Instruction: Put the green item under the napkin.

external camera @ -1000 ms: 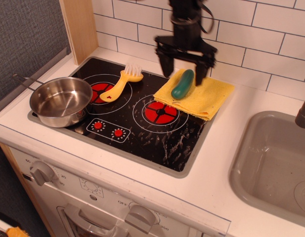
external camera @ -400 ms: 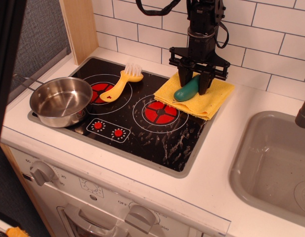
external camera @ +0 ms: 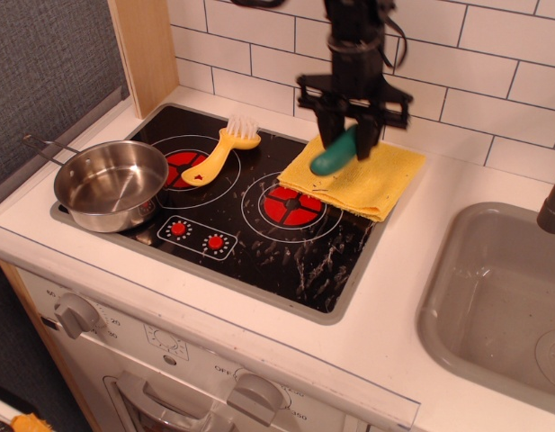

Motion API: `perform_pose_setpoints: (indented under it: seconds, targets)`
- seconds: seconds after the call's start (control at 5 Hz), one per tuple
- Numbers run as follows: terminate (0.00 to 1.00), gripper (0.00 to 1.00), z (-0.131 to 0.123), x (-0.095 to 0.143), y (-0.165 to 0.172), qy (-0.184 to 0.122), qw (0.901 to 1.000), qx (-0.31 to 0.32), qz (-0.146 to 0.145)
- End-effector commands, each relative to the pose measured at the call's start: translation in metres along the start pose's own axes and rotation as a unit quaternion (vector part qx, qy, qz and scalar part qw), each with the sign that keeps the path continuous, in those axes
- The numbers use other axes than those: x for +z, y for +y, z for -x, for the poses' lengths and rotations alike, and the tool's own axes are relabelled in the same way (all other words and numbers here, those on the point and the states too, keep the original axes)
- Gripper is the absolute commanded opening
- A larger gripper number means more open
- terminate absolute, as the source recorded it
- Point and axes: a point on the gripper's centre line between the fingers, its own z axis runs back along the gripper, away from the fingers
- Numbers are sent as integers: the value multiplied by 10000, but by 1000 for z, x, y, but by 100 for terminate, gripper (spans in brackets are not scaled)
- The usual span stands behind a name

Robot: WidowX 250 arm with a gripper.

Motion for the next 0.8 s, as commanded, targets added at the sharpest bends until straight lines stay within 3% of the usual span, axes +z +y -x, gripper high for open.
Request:
perform_pose_setpoints:
  seconds: [0.0, 0.2, 0.6]
  targets:
    - [0, 0, 0, 58, 10, -671, 9974, 115, 253]
    - [0, 0, 13, 62, 11, -621, 9976, 54, 303]
    - [0, 0, 79, 27, 9, -157, 9982, -428, -378]
